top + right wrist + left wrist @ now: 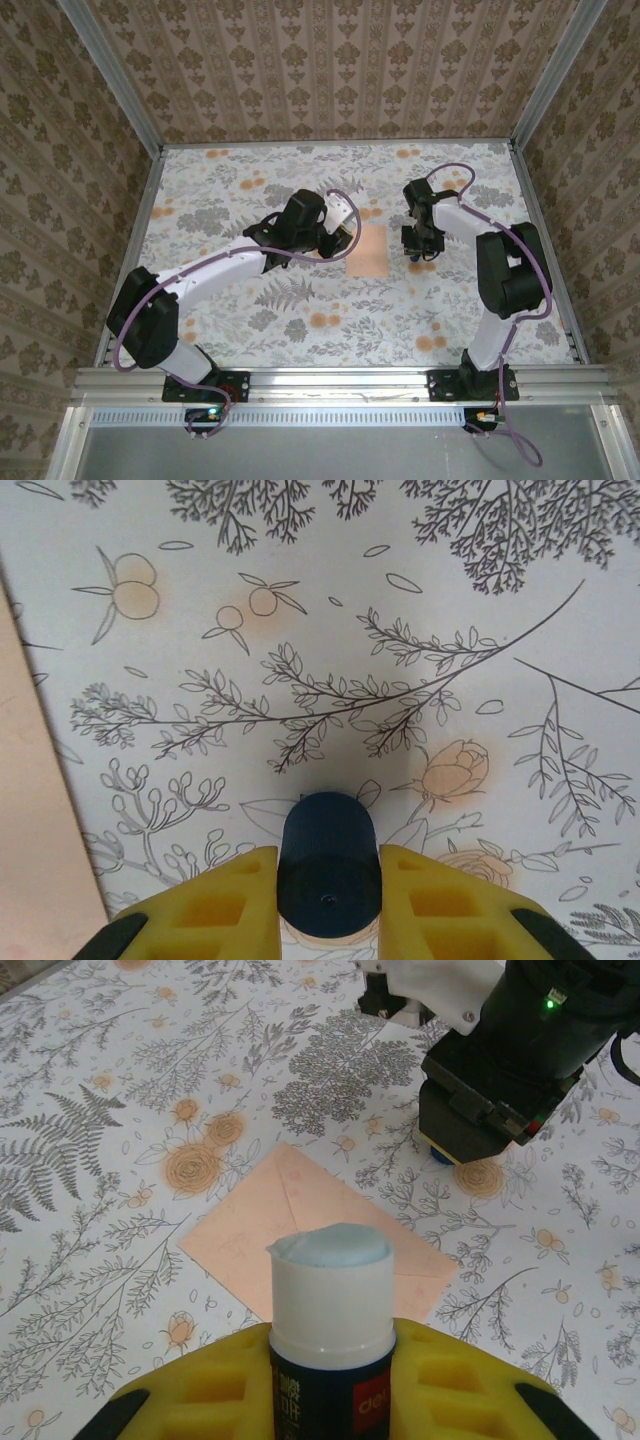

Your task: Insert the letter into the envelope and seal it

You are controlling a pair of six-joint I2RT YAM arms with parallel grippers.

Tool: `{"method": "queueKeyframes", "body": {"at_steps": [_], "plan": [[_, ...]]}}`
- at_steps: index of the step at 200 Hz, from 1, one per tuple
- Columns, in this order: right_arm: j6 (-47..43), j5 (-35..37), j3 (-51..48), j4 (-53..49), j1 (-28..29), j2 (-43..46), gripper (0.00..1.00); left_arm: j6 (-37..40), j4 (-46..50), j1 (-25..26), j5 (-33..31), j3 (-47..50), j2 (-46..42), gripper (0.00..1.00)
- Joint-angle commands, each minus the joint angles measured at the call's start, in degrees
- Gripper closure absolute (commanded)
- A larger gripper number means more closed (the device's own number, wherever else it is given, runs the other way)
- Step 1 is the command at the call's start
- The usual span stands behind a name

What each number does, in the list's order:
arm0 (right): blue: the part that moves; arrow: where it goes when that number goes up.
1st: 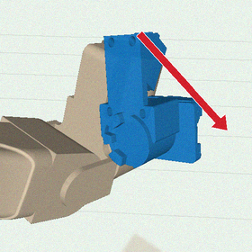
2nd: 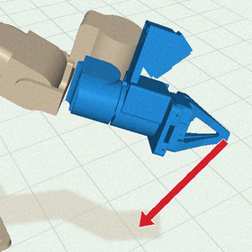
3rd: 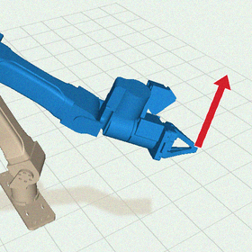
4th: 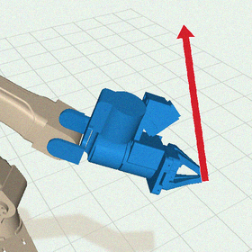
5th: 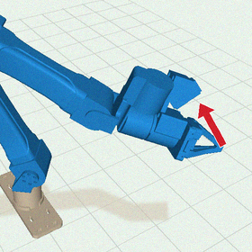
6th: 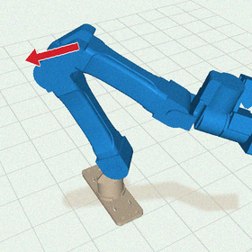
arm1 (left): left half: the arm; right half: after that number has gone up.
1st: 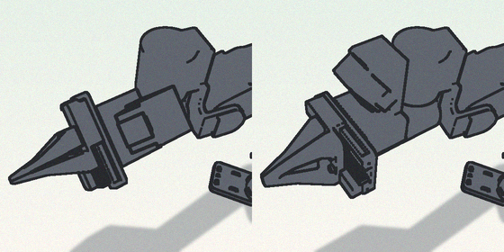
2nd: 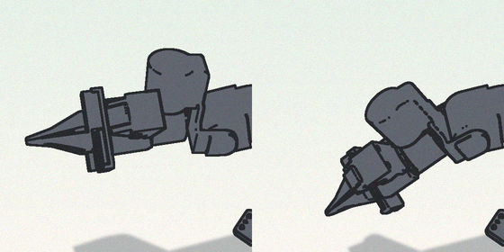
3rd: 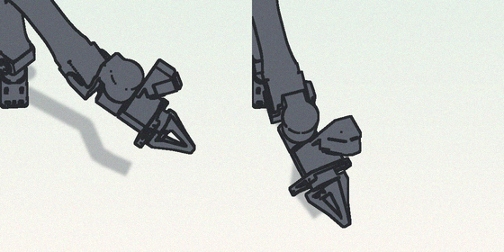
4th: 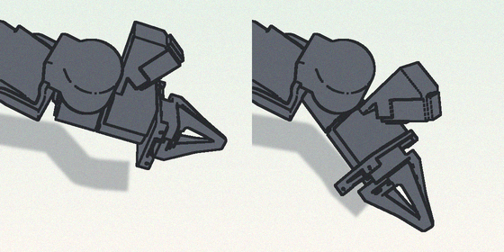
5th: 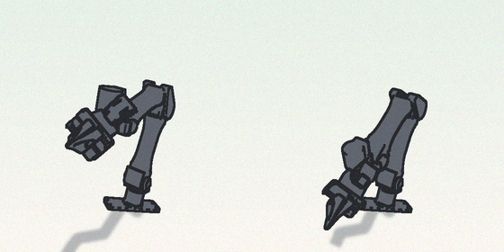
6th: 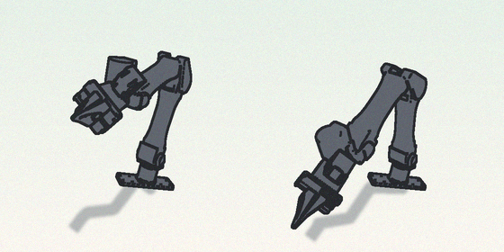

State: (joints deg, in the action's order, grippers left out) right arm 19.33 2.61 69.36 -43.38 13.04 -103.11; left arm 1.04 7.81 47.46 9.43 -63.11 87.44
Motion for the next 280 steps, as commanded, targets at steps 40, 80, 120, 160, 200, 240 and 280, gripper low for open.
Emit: {"method": "queueKeyframes", "body": {"at_steps": [40,80,120,160,200,240,280], "plan": [[-1.1,-2.1,2.8,-4.0,0.1,5.2,0.79,0.9,1.3,-0.6,4.1,-2.5,0.7,1.00],[-2.3,-7.4,6.7,-8.2,-0.3,8.1,0.79,7.1,6.5,-2.0,14.7,-3.7,2.1,1.00],[-3.8,-21.9,11.4,-13.3,-2.8,10.0,0.79,14.6,13.3,-2.4,21.2,-6.4,4.3,1.00],[-3.7,-37.2,13.1,-15.0,-4.9,11.1,0.78,18.3,12.4,-2.4,21.2,-6.2,4.7,1.00],[-3.6,-50.3,12.0,-15.0,-5.6,12.7,0.78,20.2,14.0,-2.4,22.2,-7.9,5.7,1.00],[-2.5,-58.0,9.6,-13.0,-5.8,13.9,0.77,20.8,14.6,-1.9,22.5,-8.1,5.7,1.00],[-2.9,-60.0,8.2,-13.4,-5.8,14.1,0.77,20.8,14.9,-1.7,22.1,-8.2,5.3,1.00]]}}
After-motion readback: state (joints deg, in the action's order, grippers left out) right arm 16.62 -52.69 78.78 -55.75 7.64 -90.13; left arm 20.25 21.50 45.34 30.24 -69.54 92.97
